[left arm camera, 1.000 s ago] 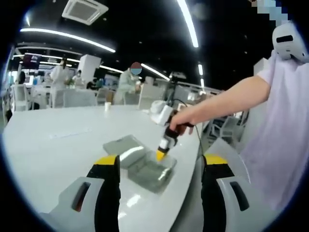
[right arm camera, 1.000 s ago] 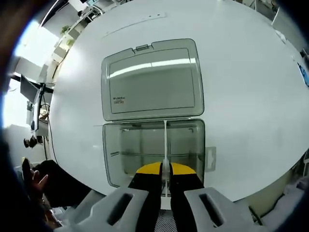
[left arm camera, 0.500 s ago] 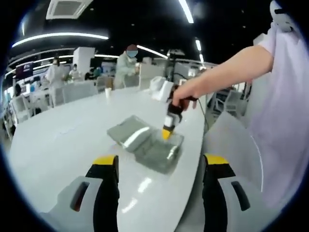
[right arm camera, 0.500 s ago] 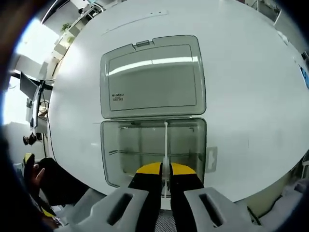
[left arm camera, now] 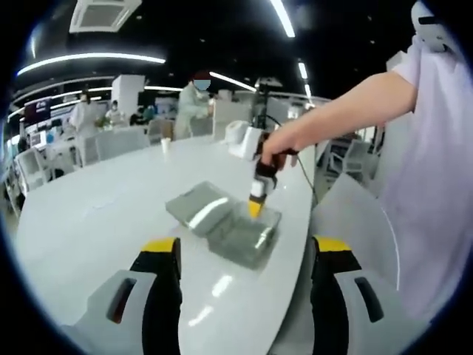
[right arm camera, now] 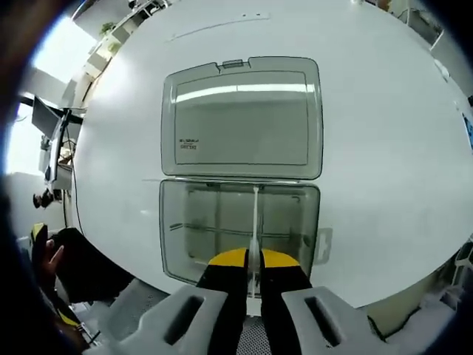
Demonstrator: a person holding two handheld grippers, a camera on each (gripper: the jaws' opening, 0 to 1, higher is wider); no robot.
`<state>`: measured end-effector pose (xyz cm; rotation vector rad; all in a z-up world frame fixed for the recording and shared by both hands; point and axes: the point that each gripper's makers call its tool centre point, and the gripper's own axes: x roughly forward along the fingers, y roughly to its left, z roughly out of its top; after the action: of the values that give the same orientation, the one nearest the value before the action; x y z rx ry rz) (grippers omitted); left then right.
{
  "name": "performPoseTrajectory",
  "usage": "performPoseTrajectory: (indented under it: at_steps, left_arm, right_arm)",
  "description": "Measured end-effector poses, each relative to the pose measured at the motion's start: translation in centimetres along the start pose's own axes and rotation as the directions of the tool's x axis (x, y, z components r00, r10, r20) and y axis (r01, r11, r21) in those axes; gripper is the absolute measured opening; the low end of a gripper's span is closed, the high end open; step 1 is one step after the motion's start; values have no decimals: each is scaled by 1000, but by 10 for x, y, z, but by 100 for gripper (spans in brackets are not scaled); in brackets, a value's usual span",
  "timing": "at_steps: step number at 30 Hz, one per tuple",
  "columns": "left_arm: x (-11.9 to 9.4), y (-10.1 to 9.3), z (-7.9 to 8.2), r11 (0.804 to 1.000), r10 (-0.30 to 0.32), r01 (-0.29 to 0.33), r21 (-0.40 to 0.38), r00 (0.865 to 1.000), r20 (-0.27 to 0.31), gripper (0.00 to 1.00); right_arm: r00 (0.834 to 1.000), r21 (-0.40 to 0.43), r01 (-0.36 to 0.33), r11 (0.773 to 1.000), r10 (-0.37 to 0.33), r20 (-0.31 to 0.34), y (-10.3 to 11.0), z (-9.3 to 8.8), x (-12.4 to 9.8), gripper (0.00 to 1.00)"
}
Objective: Insert the divider into the dual guide fixture by aligning both edges with the guide slots and pushing it downward to the bottom, including one-sided entry, uneven engagement, binding, and posture correction.
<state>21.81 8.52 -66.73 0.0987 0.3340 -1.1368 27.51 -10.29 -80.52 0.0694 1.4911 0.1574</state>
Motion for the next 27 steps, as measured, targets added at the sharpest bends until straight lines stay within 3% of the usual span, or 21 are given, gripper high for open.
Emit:
performPoseTrajectory:
  at_steps: [27]
  left_arm:
    - [3,2,-8,999,5,-4,33,999,-53,71]
  right_arm:
    - [1000,41,2,999,-2,3,-6,1,5,0]
